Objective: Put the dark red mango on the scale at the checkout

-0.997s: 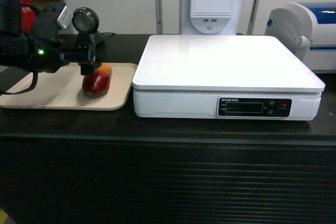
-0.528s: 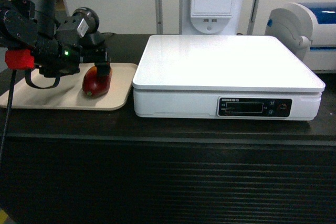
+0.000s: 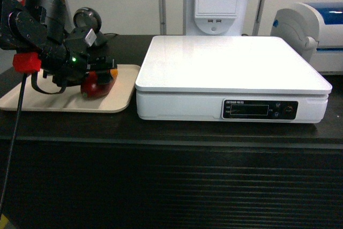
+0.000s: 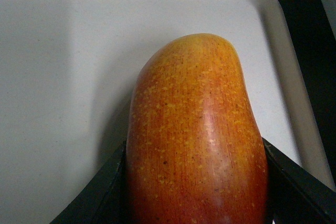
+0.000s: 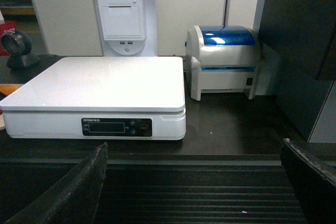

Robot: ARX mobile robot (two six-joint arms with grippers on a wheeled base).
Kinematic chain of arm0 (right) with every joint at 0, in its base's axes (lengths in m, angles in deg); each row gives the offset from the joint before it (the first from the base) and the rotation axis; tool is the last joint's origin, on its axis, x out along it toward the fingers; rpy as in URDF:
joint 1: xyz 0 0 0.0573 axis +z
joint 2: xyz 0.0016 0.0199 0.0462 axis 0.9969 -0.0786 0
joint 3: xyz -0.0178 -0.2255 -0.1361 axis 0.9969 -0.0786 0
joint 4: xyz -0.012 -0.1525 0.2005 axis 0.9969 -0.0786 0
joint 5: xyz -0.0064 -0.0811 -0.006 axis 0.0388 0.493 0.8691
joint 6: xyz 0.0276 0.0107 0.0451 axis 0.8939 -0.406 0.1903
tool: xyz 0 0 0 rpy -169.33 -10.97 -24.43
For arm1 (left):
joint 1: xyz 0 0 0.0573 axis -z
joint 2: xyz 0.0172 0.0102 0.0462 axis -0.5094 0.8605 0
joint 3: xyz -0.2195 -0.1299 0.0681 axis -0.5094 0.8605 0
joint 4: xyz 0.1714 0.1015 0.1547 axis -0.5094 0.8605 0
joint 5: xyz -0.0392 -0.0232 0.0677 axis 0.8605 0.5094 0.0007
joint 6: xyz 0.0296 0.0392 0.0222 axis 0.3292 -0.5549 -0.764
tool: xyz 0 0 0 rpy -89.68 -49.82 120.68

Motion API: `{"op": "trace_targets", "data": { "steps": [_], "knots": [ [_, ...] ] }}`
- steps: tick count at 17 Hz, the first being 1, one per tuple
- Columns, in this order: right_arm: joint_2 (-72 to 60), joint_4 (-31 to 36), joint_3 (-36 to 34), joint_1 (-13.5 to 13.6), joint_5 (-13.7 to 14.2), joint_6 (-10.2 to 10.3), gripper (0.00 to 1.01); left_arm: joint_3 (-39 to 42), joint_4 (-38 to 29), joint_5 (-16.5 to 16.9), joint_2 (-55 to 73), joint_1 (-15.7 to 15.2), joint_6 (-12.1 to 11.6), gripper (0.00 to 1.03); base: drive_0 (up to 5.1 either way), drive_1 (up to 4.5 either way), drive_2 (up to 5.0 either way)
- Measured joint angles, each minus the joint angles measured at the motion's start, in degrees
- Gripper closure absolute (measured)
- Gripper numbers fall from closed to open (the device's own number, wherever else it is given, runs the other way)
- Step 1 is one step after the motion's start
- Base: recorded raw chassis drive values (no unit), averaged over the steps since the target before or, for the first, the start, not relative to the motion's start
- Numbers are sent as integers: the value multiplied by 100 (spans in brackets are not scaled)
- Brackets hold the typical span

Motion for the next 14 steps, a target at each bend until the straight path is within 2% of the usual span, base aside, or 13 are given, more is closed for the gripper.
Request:
{"op": "trace_targets", "data": {
  "steps": [6,10,12,14],
  "knots": [
    [0,0,0,0,0,0,3,155,-85,15,-87,2,-2,42,0,0,0],
    [0,0,0,0,0,0,3,695,-313,-92,-660,114,-22,42,0,0,0],
    [0,0,0,0,0,0,3,1001,-529,-39,-1646,496,-22,42,0,0,0],
    [0,-2,0,0,0,0,3,1008,-643,48,-2459,1176,48,42,0,0,0]
  ]
}}
